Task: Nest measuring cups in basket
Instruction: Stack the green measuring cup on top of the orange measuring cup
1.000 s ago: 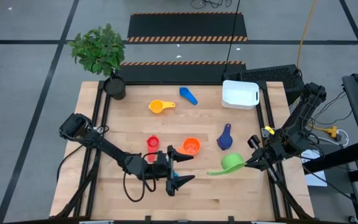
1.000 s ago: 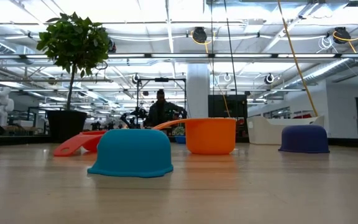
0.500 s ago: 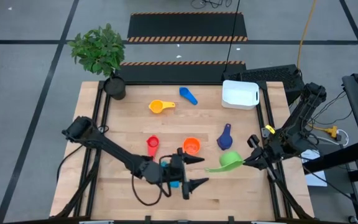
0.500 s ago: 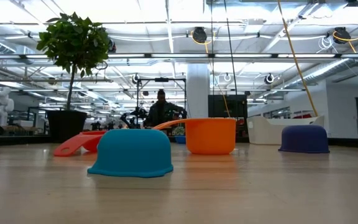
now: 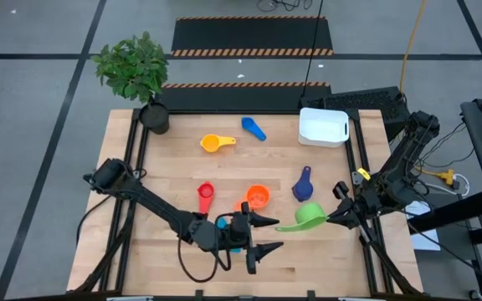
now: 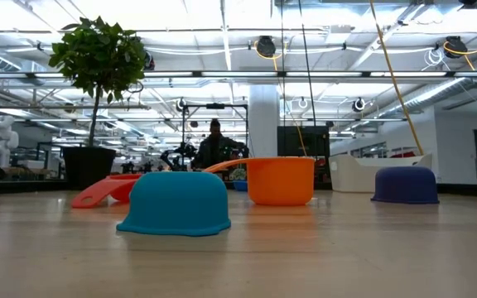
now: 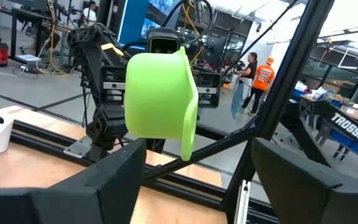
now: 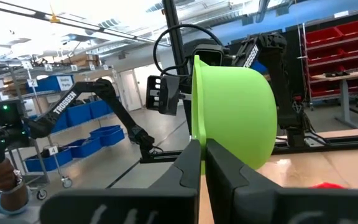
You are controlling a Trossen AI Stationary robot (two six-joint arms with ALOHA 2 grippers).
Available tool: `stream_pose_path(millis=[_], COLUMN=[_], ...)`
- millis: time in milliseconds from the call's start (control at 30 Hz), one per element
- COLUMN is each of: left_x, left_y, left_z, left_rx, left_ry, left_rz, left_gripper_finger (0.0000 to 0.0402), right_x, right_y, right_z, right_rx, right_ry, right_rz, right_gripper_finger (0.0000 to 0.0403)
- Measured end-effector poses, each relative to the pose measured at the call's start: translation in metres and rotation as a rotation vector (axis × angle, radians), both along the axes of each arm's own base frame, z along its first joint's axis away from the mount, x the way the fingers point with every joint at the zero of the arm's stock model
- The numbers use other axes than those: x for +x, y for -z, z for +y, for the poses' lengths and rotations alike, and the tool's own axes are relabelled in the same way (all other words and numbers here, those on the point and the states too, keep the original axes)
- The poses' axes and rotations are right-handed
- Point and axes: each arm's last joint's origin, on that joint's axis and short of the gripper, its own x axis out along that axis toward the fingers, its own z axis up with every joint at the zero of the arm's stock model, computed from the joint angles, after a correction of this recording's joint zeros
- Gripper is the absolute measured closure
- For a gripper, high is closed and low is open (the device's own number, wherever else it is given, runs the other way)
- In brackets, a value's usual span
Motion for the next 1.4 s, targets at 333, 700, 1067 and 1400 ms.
stream_pose_path(millis=[333,700,1067,1400], left_x=[0.000,0.001,0.002,-0.007], left_y=[0.000,0.001,0.002,0.003], left_z=[0.001,0.001,0.002,-0.013], left_rx=[-0.007,-0.005,0.012,-0.005], left_ry=[0.006,0.005,0.035,-0.004], left_rz=[0.000,0.005,0.014,0.030], left_gripper_finger=[0.0186,0.0300,0.0386,0.0395], right_x=[0.000,0.000,0.000,0.001], right_y=[0.001,0.002,0.002,0.003], right_z=[0.000,0.000,0.001,0.000], right_rx=[0.010,0.008,0.001,0.018], right_ry=[-0.005,-0.005,-0.005,0.023], right_rz=[0.015,0.016,0.023,0.035], right_gripper_finger=[0.0403,0.0403,0.0396,0.0302])
